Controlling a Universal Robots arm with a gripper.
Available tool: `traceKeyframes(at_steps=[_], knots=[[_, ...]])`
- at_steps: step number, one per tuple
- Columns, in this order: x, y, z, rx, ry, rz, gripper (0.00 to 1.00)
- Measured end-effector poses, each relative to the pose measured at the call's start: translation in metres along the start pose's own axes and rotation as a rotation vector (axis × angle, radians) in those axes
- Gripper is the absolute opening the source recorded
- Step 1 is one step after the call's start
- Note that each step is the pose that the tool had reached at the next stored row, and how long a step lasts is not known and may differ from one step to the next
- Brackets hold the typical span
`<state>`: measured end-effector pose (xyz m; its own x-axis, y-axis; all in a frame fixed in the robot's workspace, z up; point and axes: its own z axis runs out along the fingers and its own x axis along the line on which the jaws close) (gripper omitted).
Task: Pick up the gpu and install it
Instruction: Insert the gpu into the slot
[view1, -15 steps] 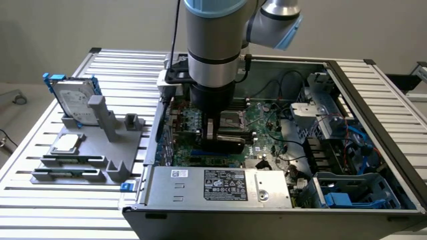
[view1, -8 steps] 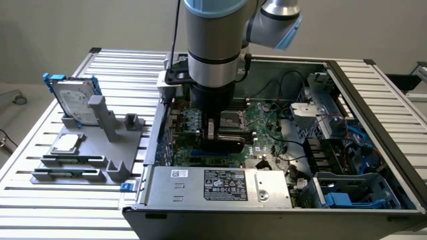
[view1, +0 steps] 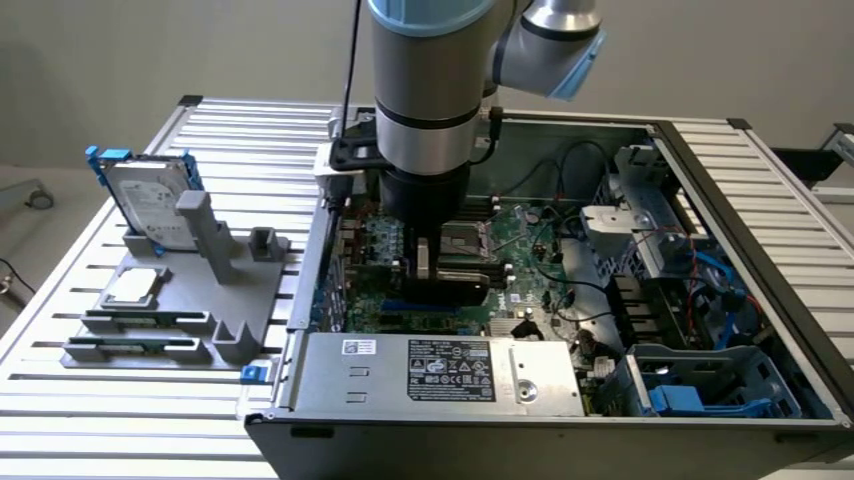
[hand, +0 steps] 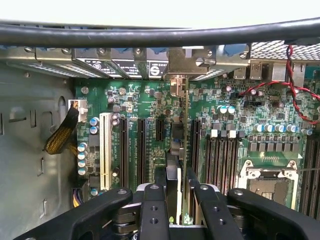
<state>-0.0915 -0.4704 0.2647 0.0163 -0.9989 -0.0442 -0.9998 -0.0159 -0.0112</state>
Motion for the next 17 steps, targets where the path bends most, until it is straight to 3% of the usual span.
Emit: traceKeyframes(at_steps=[17], knots=[[0.0003, 0.0027, 0.0075, 0.0, -0.0002, 0.0, 0.26]])
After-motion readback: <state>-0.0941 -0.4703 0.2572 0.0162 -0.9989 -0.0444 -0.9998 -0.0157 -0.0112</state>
